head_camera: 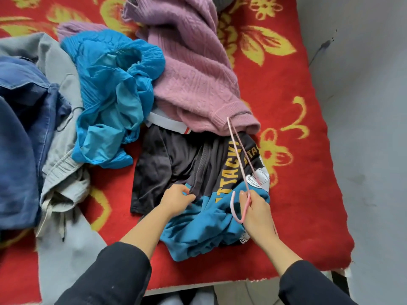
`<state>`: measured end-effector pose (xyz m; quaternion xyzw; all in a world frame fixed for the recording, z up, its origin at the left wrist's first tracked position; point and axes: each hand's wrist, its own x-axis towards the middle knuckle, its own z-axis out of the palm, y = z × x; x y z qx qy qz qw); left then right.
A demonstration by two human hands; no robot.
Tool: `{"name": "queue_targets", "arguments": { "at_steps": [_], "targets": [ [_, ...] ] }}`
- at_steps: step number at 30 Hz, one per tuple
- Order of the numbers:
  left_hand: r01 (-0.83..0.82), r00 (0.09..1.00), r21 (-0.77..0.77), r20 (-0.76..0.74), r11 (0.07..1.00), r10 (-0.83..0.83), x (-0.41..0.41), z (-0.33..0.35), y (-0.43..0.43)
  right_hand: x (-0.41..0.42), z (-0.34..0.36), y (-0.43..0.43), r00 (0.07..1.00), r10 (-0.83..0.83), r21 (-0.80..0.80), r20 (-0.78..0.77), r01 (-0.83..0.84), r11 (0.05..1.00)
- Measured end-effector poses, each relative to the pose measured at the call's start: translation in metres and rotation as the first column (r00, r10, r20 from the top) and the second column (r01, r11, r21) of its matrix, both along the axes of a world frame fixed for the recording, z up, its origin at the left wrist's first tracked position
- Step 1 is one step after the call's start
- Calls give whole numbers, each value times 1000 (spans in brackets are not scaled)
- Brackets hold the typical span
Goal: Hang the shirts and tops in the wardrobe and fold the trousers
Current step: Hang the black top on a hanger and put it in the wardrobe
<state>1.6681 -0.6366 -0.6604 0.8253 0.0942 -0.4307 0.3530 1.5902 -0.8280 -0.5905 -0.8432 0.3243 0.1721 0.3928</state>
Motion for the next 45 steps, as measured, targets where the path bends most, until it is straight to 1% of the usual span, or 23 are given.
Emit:
{"name": "queue_targets", "arguments": {
  "at_steps": [4,6,7,10,14,16,18,20,22,23,24,26,28,29,31,33,35,36,38,39,40,42,45],
  "targets": [
    [-32,984,-249,160,968,74,-24,10,0,18,5,3,997,-79,63,17,78,995],
    [-35,989,-421,114,906,91,-31,27,-1,26,6,6,993,-117,144,7,115,983],
    [-2,995,-482,85,876,49,-34,35,-3,31,8,8,992,-125,176,-1,124,977],
    [159,987,-541,113,826,-115,-43,47,-4,45,8,14,991,-119,241,-60,130,962],
    [174,983,-602,54,779,-178,-56,58,-1,51,2,16,985,-143,244,-97,163,956],
    [170,976,-623,0,764,-218,-54,66,3,48,4,14,983,-161,275,-94,181,944],
    [93,972,-625,-111,775,-206,-43,67,7,43,12,11,979,-177,338,-103,202,919],
    [-63,987,-532,-159,844,-27,-28,66,7,39,19,7,966,-223,397,-130,257,881],
    [-253,959,-362,25,897,281,-12,64,0,33,29,4,958,-238,470,-162,287,835],
    [-319,918,-288,143,903,370,-4,65,-4,30,35,3,955,-237,516,-180,297,803],
    [-347,889,-252,220,904,402,4,69,-9,27,41,3,952,-233,562,-199,306,769],
    [-270,912,-269,237,925,335,18,70,-18,20,54,2,952,-216,637,-214,304,708],
    [-232,954,-315,114,920,279,26,75,-27,14,65,-2,960,-190,687,-204,278,672],
    [-301,948,-369,-12,879,319,28,81,-30,10,68,-5,967,-164,707,-193,253,660],
    [-489,872,-436,-256,756,416,28,87,-36,5,77,-10,973,-138,732,-184,229,642],
    [-570,820,-447,-350,689,452,26,89,-38,1,84,-15,975,-153,749,-159,220,625],
    [-526,845,-468,-384,710,373,21,95,-37,0,95,-18,976,-174,764,-132,212,609],
    [-442,889,-481,-350,757,296,18,99,-35,1,104,-18,977,-180,774,-116,202,600],
    [-169,978,-454,-187,875,92,14,110,-34,3,115,-21,978,-192,790,-86,185,585],
    [-71,995,-421,-92,904,35,12,118,-34,4,121,-23,978,-197,795,-72,176,581],
    [-49,999,-410,-31,911,40,11,127,-35,6,130,-23,976,-207,799,-67,177,575],
    [-167,985,-462,-32,871,172,11,150,-35,8,146,-29,980,-188,814,-63,159,558],
    [-410,896,-561,-100,719,433,28,195,-30,19,173,-42,992,-130,810,-4,79,581]
  ]
}}
